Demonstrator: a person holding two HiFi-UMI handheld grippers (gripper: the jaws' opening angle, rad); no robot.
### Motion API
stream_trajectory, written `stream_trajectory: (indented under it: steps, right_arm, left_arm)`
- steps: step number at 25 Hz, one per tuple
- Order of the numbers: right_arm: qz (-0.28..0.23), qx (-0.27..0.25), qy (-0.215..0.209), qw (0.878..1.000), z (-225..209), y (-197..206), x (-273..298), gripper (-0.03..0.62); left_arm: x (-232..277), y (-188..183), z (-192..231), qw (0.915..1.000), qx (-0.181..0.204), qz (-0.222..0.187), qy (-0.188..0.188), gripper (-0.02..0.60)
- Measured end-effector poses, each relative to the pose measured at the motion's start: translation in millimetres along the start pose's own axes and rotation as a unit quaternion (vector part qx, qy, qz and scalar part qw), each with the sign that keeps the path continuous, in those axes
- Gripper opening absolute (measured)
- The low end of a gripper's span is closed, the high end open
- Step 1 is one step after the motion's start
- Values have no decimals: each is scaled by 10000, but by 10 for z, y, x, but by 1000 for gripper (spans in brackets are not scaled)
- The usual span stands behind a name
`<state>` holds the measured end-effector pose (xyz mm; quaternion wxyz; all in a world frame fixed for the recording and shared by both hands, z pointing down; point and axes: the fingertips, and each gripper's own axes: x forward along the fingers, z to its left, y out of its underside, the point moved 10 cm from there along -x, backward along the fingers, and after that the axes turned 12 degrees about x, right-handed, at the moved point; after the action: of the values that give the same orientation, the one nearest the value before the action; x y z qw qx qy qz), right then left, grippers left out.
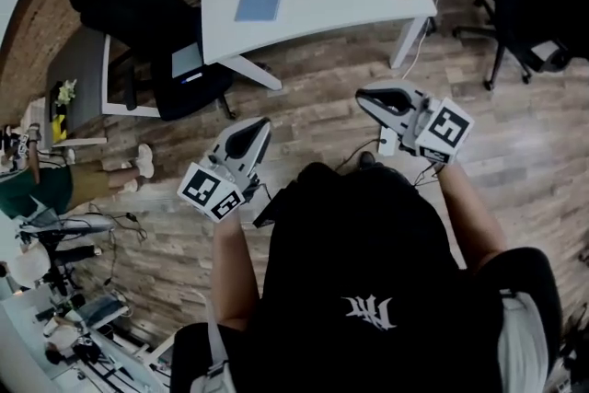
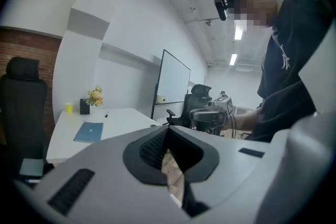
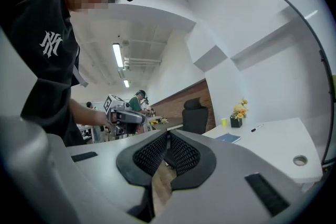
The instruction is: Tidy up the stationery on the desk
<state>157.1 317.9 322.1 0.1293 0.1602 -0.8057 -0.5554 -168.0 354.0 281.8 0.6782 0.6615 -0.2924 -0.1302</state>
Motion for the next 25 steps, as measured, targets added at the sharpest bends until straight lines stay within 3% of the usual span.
stream_trajectory:
  steps: [4,9,17,19,25]
  right_arm:
    - [-88,322,-127,9994,-146,52,167,38]
    - [162,483,-227,9984,-445,100,432,38]
    - [227,773,139,9966,-1204,-130,910,38]
    - [331,821,102,9960,-1340,-206,1107,38]
    - [432,803,330,9953,-1740,-472,1831,38]
  left_arm:
    - [72,96,142,9996,-206,83,-159,-3]
    - [246,124,563,9997,-221,-3,-132,-3]
    - [562,238,1820,9997,54,-40,-242,-3]
    - [654,251,2105,9993,233,143,-257,-3]
    - [850,313,2863,9994,245,234,23,-3]
